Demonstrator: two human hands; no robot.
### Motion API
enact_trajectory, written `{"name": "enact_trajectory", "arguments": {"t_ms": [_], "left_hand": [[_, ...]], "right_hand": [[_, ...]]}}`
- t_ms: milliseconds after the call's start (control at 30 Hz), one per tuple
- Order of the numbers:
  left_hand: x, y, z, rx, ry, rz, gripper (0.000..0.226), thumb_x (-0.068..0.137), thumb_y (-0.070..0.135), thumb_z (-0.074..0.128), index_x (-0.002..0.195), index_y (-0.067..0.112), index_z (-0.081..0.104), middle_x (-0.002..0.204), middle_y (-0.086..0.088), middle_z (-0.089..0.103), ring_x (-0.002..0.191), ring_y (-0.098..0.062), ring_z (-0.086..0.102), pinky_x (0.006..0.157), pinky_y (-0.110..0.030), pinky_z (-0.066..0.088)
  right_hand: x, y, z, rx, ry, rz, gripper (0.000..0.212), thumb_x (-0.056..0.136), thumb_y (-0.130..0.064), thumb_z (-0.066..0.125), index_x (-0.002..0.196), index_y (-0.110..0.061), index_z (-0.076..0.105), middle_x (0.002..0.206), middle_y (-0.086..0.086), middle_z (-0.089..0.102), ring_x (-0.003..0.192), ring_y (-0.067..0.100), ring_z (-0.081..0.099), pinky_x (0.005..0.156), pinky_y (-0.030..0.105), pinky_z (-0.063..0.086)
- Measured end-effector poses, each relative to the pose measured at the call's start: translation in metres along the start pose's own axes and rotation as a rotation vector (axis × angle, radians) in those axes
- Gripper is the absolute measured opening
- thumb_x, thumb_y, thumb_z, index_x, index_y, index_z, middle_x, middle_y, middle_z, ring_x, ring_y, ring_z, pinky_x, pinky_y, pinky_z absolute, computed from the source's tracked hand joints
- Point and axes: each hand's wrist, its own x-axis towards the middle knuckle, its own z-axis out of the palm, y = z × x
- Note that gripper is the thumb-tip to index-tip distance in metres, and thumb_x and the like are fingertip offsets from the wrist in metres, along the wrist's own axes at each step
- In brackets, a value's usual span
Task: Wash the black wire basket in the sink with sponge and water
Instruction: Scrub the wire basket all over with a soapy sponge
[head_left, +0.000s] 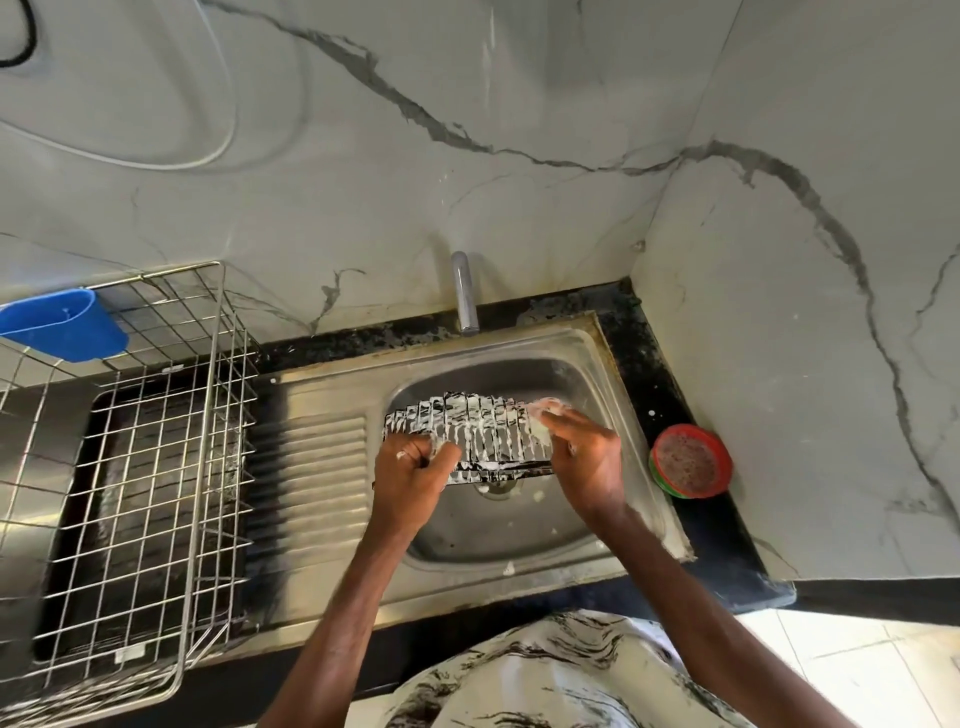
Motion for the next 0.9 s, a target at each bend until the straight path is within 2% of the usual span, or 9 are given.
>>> {"name": "enact_trajectory", "arguments": {"t_ms": [67, 133, 167, 267, 433, 533, 600, 700, 900], "left_hand": [[-0.002, 0.001, 0.001, 0.018, -0.010, 0.012, 0.046, 0.078, 0.024, 0.060, 0.039, 0.020, 0.037, 0.034, 0.006, 0.031, 0.034, -0.008, 0.026, 0.048, -0.022, 0.025], [-0.006, 0.003, 0.003, 0.040, -0.024, 0.060, 0.044, 0.077, 0.022, 0.060, 0.040, 0.018, 0.037, 0.034, 0.004, 0.031, 0.034, -0.008, 0.027, 0.044, -0.023, 0.025], [-0.009, 0.004, 0.004, 0.063, -0.035, 0.107, 0.041, 0.077, 0.021, 0.060, 0.042, 0.022, 0.039, 0.036, 0.010, 0.032, 0.034, -0.005, 0.028, 0.041, -0.022, 0.025], [-0.020, 0.008, 0.008, 0.223, -0.111, 0.248, 0.037, 0.076, 0.024, 0.065, 0.045, 0.025, 0.044, 0.040, 0.017, 0.035, 0.035, -0.003, 0.031, 0.037, -0.022, 0.029], [-0.029, 0.009, 0.015, 0.515, -0.205, 0.480, 0.037, 0.073, 0.036, 0.069, 0.047, 0.021, 0.049, 0.041, 0.012, 0.045, 0.039, -0.002, 0.037, 0.052, -0.015, 0.024], [-0.027, 0.009, 0.010, 0.549, -0.237, 0.498, 0.039, 0.075, 0.039, 0.070, 0.048, 0.018, 0.053, 0.043, 0.010, 0.052, 0.040, -0.008, 0.050, 0.049, -0.016, 0.036], [-0.026, 0.012, 0.007, 0.544, -0.237, 0.492, 0.040, 0.074, 0.035, 0.073, 0.047, 0.018, 0.050, 0.042, 0.010, 0.048, 0.039, -0.007, 0.045, 0.050, -0.017, 0.031], [-0.024, 0.018, 0.003, 0.523, -0.248, 0.479, 0.044, 0.070, 0.024, 0.083, 0.047, 0.020, 0.047, 0.040, 0.011, 0.043, 0.038, -0.005, 0.037, 0.052, -0.016, 0.023], [-0.029, 0.030, 0.004, 0.466, -0.284, 0.515, 0.048, 0.071, 0.023, 0.087, 0.048, 0.022, 0.044, 0.040, 0.009, 0.038, 0.037, -0.007, 0.036, 0.044, -0.021, 0.031]], "right_hand": [[-0.004, 0.024, -0.002, -0.053, -0.020, 0.141, 0.042, 0.078, 0.023, 0.060, 0.107, -0.002, 0.076, 0.112, 0.015, 0.074, 0.095, 0.024, 0.076, 0.087, 0.000, 0.045], [-0.006, 0.036, -0.005, -0.057, -0.018, 0.242, 0.039, 0.079, 0.020, 0.061, 0.109, -0.001, 0.075, 0.112, 0.016, 0.074, 0.096, 0.026, 0.075, 0.086, 0.009, 0.050], [-0.005, 0.038, -0.008, -0.025, -0.008, 0.295, 0.038, 0.081, 0.017, 0.062, 0.111, -0.002, 0.075, 0.112, 0.015, 0.074, 0.095, 0.025, 0.075, 0.082, 0.012, 0.052], [0.007, 0.035, -0.011, 0.075, -0.023, 0.422, 0.033, 0.086, 0.006, 0.065, 0.114, -0.009, 0.076, 0.112, 0.007, 0.075, 0.087, 0.012, 0.072, 0.072, 0.001, 0.048], [0.026, -0.004, -0.018, 0.270, -0.397, 0.115, 0.038, 0.088, 0.011, 0.059, 0.115, -0.010, 0.074, 0.111, 0.003, 0.076, 0.093, 0.001, 0.071, 0.077, 0.018, 0.058], [0.027, -0.031, -0.026, 0.354, -0.432, 0.057, 0.046, 0.085, 0.020, 0.052, 0.113, -0.009, 0.075, 0.115, -0.003, 0.074, 0.107, 0.000, 0.068, 0.091, 0.016, 0.053], [0.024, -0.028, -0.024, 0.352, -0.422, 0.042, 0.045, 0.087, 0.019, 0.054, 0.115, -0.009, 0.075, 0.118, -0.002, 0.073, 0.111, 0.005, 0.067, 0.095, 0.019, 0.053], [0.009, 0.006, -0.013, 0.259, -0.400, 0.121, 0.039, 0.086, 0.015, 0.061, 0.113, -0.009, 0.076, 0.120, 0.000, 0.072, 0.112, 0.011, 0.068, 0.093, 0.017, 0.053], [-0.019, 0.074, 0.018, 0.088, -0.456, 0.414, 0.039, 0.076, 0.020, 0.061, 0.101, -0.003, 0.079, 0.104, 0.010, 0.076, 0.094, 0.011, 0.073, 0.085, 0.025, 0.060]]}}
